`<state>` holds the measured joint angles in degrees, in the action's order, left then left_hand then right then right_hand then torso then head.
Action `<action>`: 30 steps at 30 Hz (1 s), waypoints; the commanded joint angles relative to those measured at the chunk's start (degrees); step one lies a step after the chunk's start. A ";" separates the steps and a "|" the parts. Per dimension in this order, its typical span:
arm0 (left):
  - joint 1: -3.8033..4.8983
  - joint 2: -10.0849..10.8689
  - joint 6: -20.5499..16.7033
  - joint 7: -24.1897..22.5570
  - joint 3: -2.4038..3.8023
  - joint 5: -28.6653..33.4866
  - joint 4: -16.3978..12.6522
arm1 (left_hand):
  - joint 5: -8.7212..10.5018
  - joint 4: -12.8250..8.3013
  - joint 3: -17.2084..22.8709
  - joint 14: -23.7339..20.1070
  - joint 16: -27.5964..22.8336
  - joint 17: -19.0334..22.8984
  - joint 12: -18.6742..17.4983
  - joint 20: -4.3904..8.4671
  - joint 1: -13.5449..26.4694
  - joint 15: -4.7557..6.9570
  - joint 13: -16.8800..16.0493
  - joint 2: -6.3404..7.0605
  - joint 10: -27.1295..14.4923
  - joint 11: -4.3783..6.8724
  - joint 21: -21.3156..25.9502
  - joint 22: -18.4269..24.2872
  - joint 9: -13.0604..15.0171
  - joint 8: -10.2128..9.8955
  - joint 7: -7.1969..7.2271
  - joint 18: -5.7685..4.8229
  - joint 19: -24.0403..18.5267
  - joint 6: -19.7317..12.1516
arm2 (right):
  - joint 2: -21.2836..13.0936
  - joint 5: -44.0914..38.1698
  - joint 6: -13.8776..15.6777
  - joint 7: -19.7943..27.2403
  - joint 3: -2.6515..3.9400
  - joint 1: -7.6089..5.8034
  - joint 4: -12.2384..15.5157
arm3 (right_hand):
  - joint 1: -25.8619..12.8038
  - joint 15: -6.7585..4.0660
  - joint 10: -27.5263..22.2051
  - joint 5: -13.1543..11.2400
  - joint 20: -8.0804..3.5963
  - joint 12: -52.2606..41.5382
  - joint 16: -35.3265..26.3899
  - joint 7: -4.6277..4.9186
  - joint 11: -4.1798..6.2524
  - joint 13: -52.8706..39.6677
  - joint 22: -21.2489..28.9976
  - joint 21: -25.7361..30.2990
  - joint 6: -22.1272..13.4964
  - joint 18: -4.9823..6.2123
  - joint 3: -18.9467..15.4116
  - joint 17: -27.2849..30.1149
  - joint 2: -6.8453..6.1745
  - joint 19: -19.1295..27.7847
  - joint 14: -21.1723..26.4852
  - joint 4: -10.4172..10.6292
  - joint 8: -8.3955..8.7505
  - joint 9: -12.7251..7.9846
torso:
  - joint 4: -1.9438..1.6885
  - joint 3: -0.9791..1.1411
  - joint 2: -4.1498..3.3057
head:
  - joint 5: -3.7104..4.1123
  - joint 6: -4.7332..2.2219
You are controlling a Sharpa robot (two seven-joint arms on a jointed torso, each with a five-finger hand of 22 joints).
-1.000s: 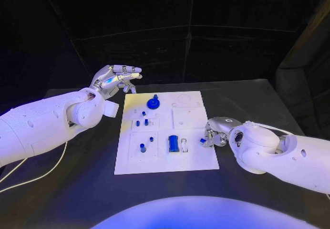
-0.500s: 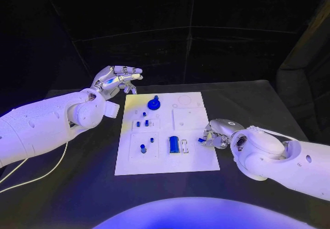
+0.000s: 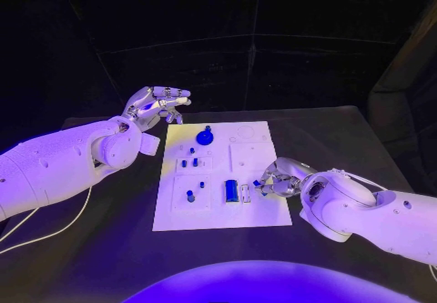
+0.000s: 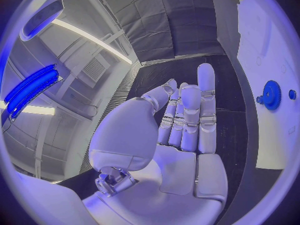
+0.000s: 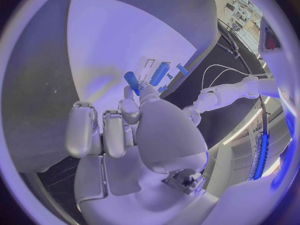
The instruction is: Assemble the parts on the task board
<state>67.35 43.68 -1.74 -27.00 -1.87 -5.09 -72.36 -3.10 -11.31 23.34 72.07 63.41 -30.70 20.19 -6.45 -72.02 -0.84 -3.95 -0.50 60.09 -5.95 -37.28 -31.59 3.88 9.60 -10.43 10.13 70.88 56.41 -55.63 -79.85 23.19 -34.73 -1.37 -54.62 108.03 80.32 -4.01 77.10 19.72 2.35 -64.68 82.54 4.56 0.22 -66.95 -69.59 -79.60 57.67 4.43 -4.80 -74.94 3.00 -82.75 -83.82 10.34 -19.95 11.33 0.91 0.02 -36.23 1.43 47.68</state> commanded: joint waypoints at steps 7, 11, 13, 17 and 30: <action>0.09 -0.08 1.30 -0.09 0.03 0.13 -0.11 | 0.08 -0.25 0.20 -0.37 -0.25 0.09 0.34 0.06 0.23 0.00 0.07 -0.47 -0.39 -0.01 0.25 0.05 -0.03 0.25 -0.05 0.34 -0.32 -0.07 | 2.20 6.81 -3.53 -0.38 0.02 -0.11 -1.88 | -3.06 -0.13 0.78 2.81 -0.36 -0.59 0.16 -0.20 -0.04 -0.41 -0.25 0.14 1.47 -0.47 -0.41 -3.98 -0.82 -0.10 -4.01 2.23 0.20 0.21 | -0.09 -0.05 0.02 | 0.03 0.13; 0.09 -0.06 1.25 -0.03 0.02 0.13 -0.11 | 0.08 -0.24 0.19 -0.37 -0.21 0.05 0.34 0.05 0.29 -0.01 0.07 -0.45 -0.44 -0.04 0.26 0.06 -0.03 0.25 -0.07 0.34 -0.33 -0.09 | 3.21 6.82 -3.99 -1.93 0.02 -0.11 -2.57 | -3.40 -0.26 0.92 3.05 -0.44 -0.64 0.17 -0.46 0.16 -0.45 -0.40 0.07 2.09 -0.49 -0.39 -4.01 -0.73 -0.17 -4.02 2.57 -0.02 0.39 | -0.01 -0.04 0.03 | 0.02 0.18; 0.09 -0.07 1.27 -0.01 0.02 0.13 -0.11 | 0.08 -0.24 0.18 -0.36 -0.20 0.03 0.34 0.05 0.31 -0.02 0.08 -0.44 -0.46 -0.05 0.27 0.06 -0.03 0.25 -0.08 0.34 -0.33 -0.09 | 3.58 6.52 -3.72 -2.38 0.02 -0.11 -2.78 | -3.43 -0.30 0.87 3.07 -0.47 -0.46 0.16 -0.52 0.22 -0.29 -0.39 0.08 2.23 -0.48 -0.37 -4.00 -0.72 -0.17 -4.02 2.62 -0.07 0.45 | 0.00 -0.01 0.05 | -0.09 0.18; 0.09 -0.09 1.32 0.00 0.02 0.13 -0.09 | 0.08 -0.24 0.18 -0.36 -0.20 0.03 0.34 0.05 0.31 -0.02 0.08 -0.44 -0.46 -0.05 0.27 0.06 -0.03 0.25 -0.08 0.34 -0.33 -0.09 | 4.34 5.42 -2.89 -3.17 0.02 -0.11 -3.27 | -3.53 -0.35 0.80 3.08 -0.51 -0.22 0.13 -0.58 0.27 -0.06 -0.38 0.09 2.37 -0.48 -0.38 -3.96 -0.73 -0.18 -4.01 2.70 -0.11 0.50 | -0.07 0.01 0.00 | -0.16 0.07; 0.09 -0.10 1.15 -0.05 0.02 0.12 0.02 | 0.08 -0.24 0.18 -0.36 -0.20 0.03 0.34 0.05 0.31 -0.02 0.08 -0.44 -0.46 -0.05 0.27 0.06 -0.03 0.25 -0.08 0.34 -0.33 -0.09 | 5.64 4.67 -1.73 -2.86 0.03 -0.11 -3.89 | -3.61 -0.53 1.04 3.14 -0.66 -0.48 0.08 -0.88 0.51 -0.33 -0.37 0.10 3.01 -0.47 -0.28 -3.89 -0.67 -0.20 -3.99 2.84 -0.38 0.77 | 0.07 0.02 0.04 | -0.34 0.26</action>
<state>67.36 43.63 -1.17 -26.82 -1.87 -5.09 -72.32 -3.10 -11.31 23.34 72.07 63.41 -30.71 20.19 -6.45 -72.02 -0.84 -3.96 -0.50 60.09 -5.95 -37.28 -31.61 3.88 9.60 -10.43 10.13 70.88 56.41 -50.03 -74.72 20.95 -37.31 -1.34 -54.69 104.18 77.35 -4.22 77.82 22.54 2.15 -65.05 82.54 3.65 0.54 -67.25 -69.93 -79.60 60.38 4.43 -5.10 -74.93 2.28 -82.95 -84.04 12.98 -19.96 11.98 0.93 0.04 -36.21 1.08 47.93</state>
